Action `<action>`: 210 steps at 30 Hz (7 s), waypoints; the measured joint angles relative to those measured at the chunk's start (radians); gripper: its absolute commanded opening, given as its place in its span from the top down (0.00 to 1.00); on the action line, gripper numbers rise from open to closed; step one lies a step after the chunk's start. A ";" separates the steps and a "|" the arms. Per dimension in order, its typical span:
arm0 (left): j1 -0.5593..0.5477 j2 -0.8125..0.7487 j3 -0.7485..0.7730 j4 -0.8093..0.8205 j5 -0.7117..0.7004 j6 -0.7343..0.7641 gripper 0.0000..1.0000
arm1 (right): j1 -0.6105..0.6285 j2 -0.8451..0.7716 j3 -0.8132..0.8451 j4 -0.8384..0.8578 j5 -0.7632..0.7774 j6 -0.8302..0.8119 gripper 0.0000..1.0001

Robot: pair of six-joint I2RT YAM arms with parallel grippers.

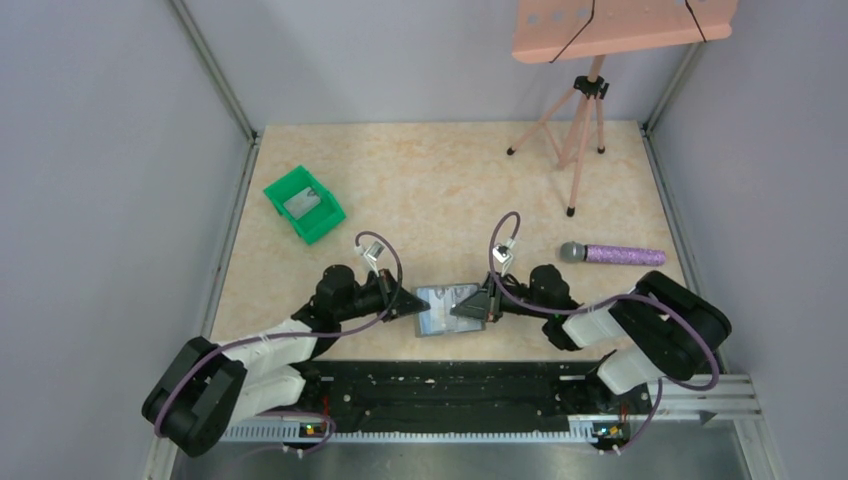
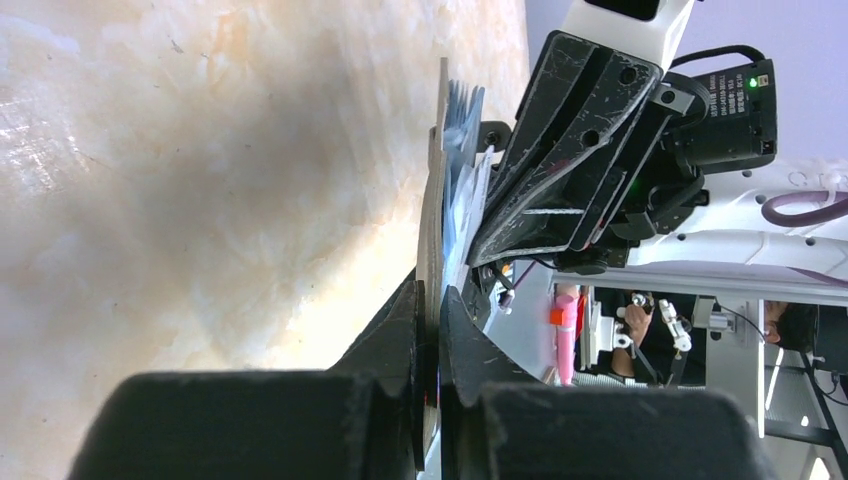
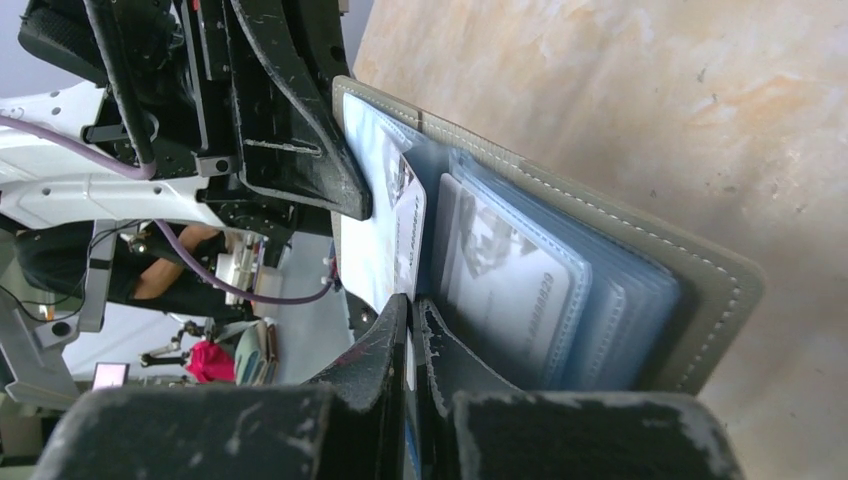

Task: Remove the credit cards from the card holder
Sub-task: Remove the credit card from the card holder, then place the credit card in the storage box.

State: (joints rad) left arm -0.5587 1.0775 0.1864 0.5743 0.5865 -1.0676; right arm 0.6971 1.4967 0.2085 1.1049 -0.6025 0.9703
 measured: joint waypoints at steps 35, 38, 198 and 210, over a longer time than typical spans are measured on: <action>0.024 0.292 0.264 -0.334 -0.102 0.178 0.44 | -0.046 -0.512 0.004 -0.718 0.228 -0.105 1.00; 0.024 0.206 0.327 -0.472 -0.166 0.229 0.41 | -0.046 -0.554 0.004 -0.729 0.227 -0.100 1.00; 0.894 1.024 1.693 -1.517 -0.134 0.859 1.00 | -0.047 -0.949 -0.089 -0.922 0.508 0.034 0.19; 0.894 1.095 1.753 -1.529 -0.134 0.857 0.98 | -0.047 -0.924 -0.089 -0.903 0.511 0.034 0.19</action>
State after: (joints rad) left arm 0.3351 2.1723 1.9392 -0.9546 0.4526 -0.2104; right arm 0.6502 0.5724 0.1192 0.2024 -0.0914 1.0046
